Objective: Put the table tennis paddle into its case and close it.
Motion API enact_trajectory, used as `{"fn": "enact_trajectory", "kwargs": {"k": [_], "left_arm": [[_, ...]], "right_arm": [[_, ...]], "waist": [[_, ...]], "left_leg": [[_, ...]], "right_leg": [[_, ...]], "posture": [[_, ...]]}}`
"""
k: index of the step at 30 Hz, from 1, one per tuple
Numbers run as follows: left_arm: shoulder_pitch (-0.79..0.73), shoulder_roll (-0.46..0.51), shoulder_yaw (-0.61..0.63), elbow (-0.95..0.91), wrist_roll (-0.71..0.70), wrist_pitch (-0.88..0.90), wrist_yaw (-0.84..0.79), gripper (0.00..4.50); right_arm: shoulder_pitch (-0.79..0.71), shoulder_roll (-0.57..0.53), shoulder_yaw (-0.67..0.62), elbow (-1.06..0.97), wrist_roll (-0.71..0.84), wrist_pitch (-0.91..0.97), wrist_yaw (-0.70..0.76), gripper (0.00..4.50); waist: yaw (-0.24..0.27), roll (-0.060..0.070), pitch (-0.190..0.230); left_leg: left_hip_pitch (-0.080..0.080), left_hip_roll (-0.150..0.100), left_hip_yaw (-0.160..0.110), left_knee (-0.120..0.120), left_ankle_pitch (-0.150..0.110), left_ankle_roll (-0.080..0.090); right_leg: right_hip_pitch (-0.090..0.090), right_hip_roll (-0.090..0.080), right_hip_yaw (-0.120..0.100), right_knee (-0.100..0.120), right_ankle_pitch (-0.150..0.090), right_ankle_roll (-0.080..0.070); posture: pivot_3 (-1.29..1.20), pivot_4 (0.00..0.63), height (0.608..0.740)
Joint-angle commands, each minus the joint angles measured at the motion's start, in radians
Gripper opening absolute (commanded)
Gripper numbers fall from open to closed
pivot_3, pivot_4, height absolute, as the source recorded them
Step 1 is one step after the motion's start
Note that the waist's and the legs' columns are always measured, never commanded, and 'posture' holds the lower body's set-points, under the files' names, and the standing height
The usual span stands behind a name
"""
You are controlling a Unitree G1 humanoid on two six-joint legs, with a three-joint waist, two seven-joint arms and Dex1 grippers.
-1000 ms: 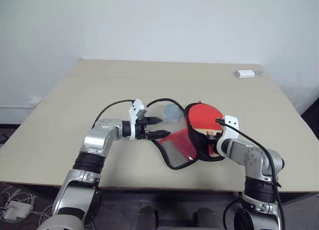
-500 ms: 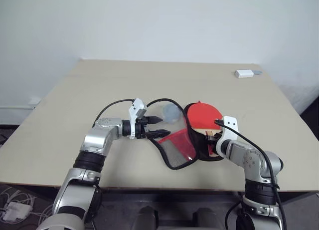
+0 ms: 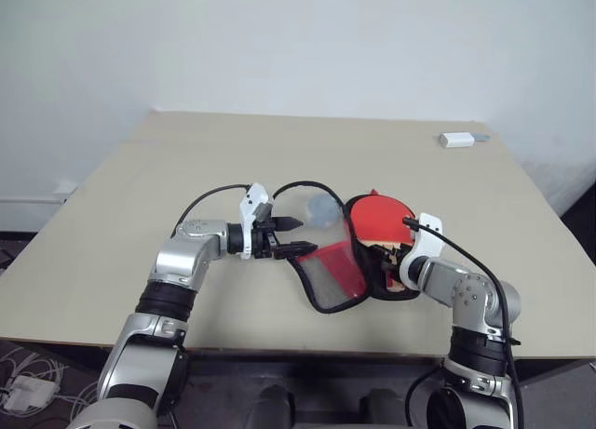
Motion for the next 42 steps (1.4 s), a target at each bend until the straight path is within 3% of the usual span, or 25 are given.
{"fn": "enact_trajectory", "kwargs": {"k": [1,4,7,10,14,18,21,25,28,38,42], "left_arm": [[-0.037,0.011,0.014,-0.017,0.0,-0.01,-0.006,4.5],[-0.041,0.021,0.03,-0.018,-0.01,0.0,-0.003,4.5],[-0.047,0.043,0.059,-0.001,-0.018,0.002,0.0,4.5],[-0.103,0.069,0.115,0.085,-0.032,0.032,0.028,4.5],[-0.19,0.131,0.146,0.261,0.027,-0.066,0.061,4.5],[-0.266,0.155,0.122,0.475,0.139,-0.218,0.162,4.5],[-0.309,0.159,0.1,0.6,0.195,-0.287,0.141,4.5],[-0.33,0.149,0.07,0.7,0.249,-0.347,0.092,3.21],[-0.33,0.126,0.027,0.757,0.317,-0.403,0.121,2.19],[-0.324,-0.089,0.055,0.676,0.257,-0.348,0.008,2.19],[-0.311,-0.198,0.07,0.454,0.136,-0.152,-0.077,2.19]], "right_arm": [[0.019,-0.083,0.045,-0.079,0.013,0.054,0.037,4.45],[0.025,-0.216,0.134,-0.209,0.055,0.046,0.134,4.45],[-0.045,-0.237,0.016,-0.248,0.142,0.037,0.202,4.45],[-0.11,-0.258,-0.08,-0.195,0.157,-0.008,0.209,4.45],[-0.12,-0.321,-0.063,-0.069,0.09,-0.1,0.182,4.45],[-0.14,-0.322,-0.06,0.033,0.064,-0.17,0.159,4.45],[-0.147,-0.316,-0.043,0.071,0.055,-0.204,0.153,4.45],[-0.15,-0.316,-0.027,0.089,0.056,-0.229,0.152,4.5],[-0.153,-0.322,-0.023,0.1,0.056,-0.249,0.151,4.5],[-0.162,-0.314,-0.078,0.077,0.09,-0.355,0.147,4.5],[-0.168,-0.305,-0.135,0.088,0.099,-0.414,0.11,4.5]], "waist": [[0.001,0.0,0.0],[0.0,0.002,0.001],[-0.004,0.004,0.002],[-0.001,0.004,0.003],[0.0,0.003,0.002],[0.002,0.003,0.003],[0.0,0.003,0.003],[0.0,0.003,0.003],[0.001,0.003,0.003],[0.004,0.003,0.003],[0.005,0.003,0.003]], "left_leg": [[0.0,0.0,0.0,0.0,0.0,0.0],[-0.002,0.0,0.001,0.0,0.0,0.0],[-0.003,0.0,0.001,-0.002,0.0,0.0],[-0.002,0.0,-0.001,-0.004,0.0,0.001],[-0.001,0.0,0.0,-0.004,0.0,0.0],[-0.002,-0.001,0.0,-0.005,0.0,0.001],[-0.002,-0.001,0.0,-0.005,0.001,0.001],[-0.002,-0.001,0.001,-0.006,0.0,0.0],[-0.002,-0.001,0.0,-0.006,0.0,0.0],[-0.003,-0.001,0.0,-0.005,0.001,0.001],[-0.004,-0.001,0.0,-0.005,0.003,0.004]], "right_leg": [[0.0,0.0,0.0,0.0,0.0,0.0],[-0.001,-0.001,0.0,-0.002,0.0,0.0],[-0.002,-0.001,0.0,-0.002,0.0,0.0],[-0.003,0.001,0.0,0.0,0.0,-0.001],[-0.002,0.0,-0.001,-0.004,0.0,-0.001],[-0.002,-0.001,-0.001,-0.004,0.0,0.0],[-0.002,-0.001,-0.001,-0.003,0.001,0.0],[-0.002,-0.001,-0.001,-0.003,0.001,0.001],[-0.002,-0.001,-0.001,-0.003,0.001,0.001],[-0.002,-0.001,-0.001,-0.003,0.002,0.002],[-0.003,-0.001,-0.001,-0.003,0.002,0.002]], "posture": [[0.0,0.0,0.74],[0.0,0.0,0.74],[0.0,0.0,0.74],[0.0,0.0,0.74],[0.0,0.0,0.74],[0.0,0.0,0.74],[0.0,0.0,0.74],[0.0,0.0,0.74],[0.0,0.0,0.74],[0.0,0.0,0.74],[0.0,0.0,0.74]]}}
